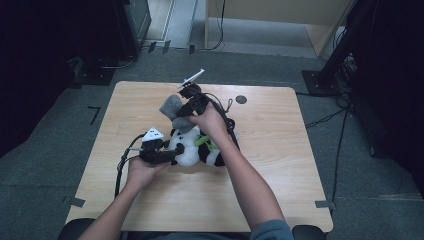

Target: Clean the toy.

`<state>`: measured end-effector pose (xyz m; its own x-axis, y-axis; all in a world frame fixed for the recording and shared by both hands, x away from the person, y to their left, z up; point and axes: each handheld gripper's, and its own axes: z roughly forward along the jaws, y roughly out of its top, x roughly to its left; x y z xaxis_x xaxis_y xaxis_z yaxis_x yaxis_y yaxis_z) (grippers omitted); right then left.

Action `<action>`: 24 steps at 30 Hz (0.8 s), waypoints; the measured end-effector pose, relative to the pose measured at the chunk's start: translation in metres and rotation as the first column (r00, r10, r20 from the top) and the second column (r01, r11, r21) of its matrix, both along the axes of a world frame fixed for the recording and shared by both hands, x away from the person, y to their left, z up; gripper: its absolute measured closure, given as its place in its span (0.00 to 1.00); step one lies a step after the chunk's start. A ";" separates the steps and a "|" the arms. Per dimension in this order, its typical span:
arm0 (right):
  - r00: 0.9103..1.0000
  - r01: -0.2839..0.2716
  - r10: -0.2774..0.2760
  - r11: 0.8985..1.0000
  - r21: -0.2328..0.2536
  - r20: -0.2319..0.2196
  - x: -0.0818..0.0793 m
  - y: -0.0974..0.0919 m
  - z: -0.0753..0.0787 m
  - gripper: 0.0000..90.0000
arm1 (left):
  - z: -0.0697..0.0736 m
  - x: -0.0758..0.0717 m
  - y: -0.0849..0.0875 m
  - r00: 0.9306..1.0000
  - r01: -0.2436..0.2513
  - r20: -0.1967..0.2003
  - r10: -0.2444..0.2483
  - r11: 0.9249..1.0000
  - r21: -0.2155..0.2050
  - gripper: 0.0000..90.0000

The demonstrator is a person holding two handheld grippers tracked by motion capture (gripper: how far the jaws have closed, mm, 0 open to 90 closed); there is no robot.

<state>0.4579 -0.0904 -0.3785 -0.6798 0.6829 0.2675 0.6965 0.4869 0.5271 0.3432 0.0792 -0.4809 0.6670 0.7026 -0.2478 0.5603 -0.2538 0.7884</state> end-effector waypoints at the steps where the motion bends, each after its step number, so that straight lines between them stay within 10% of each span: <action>1: 1.000 -0.011 0.011 1.000 -0.006 -0.005 0.000 0.006 -0.004 0.85 | 0.000 0.000 0.000 1.000 0.000 0.000 0.000 1.000 0.001 0.50; 7: 0.999 0.003 -0.005 0.999 -0.046 -0.044 0.000 0.015 -0.028 0.85 | 0.000 0.001 0.000 1.000 -0.007 -0.014 0.007 1.000 0.003 0.50; 24: 0.988 0.074 -0.095 0.983 -0.169 -0.120 0.013 -0.051 -0.033 0.86 | 0.000 0.002 -0.001 1.000 -0.001 -0.021 0.002 1.000 0.010 0.52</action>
<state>0.4707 -0.1412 -0.4116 -0.5858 0.7779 0.2275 0.7946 0.4960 0.3501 0.3447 0.0786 -0.4805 0.6608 0.7061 -0.2545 0.5768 -0.2606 0.7742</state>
